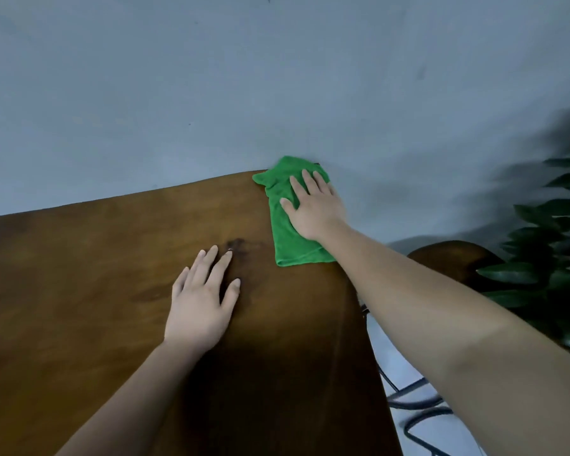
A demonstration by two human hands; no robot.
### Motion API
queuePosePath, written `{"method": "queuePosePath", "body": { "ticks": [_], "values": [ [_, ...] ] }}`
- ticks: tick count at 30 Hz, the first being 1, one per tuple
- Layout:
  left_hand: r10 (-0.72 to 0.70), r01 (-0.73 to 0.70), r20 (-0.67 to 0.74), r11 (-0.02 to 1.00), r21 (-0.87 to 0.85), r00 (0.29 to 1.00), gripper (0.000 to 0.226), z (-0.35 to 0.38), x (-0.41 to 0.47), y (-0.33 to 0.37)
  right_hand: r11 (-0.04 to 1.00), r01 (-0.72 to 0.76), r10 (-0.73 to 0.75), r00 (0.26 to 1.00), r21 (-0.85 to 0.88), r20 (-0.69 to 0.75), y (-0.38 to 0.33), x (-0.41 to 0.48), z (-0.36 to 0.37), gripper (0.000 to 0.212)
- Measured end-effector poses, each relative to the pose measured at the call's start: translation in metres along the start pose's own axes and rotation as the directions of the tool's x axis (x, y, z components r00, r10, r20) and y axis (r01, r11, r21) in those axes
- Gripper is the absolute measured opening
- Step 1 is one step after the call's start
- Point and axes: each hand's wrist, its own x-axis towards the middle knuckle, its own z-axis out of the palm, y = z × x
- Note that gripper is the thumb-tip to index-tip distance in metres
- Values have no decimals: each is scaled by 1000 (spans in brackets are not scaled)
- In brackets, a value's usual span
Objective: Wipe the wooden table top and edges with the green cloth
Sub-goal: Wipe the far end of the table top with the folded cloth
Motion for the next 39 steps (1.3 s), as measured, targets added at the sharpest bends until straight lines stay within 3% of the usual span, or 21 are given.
{"method": "queuePosePath", "body": {
  "ticks": [7, 14, 25, 32, 39],
  "values": [
    [-30, 29, 7, 997, 67, 1000, 74, 4, 4, 1, 998, 23, -24, 1000, 60, 7, 11, 33, -6, 75],
    [-31, 31, -9, 997, 64, 999, 70, 2, 2, 4, 993, -12, 11, 1000, 118, 8, 9, 0, -4, 77],
    [5, -4, -15, 999, 46, 1000, 69, 2, -1, 5, 992, -93, 92, 996, 86, 12, -1, -203, 22, 83],
    [18, -19, 7, 999, 43, 1000, 71, 0, -3, 6, 996, -87, 89, 994, 29, -64, -10, -343, 42, 87],
    [27, -27, 5, 999, 34, 1000, 73, 0, -4, 4, 992, -89, 94, 994, 87, -58, -13, -393, 49, 91]
  ]
}}
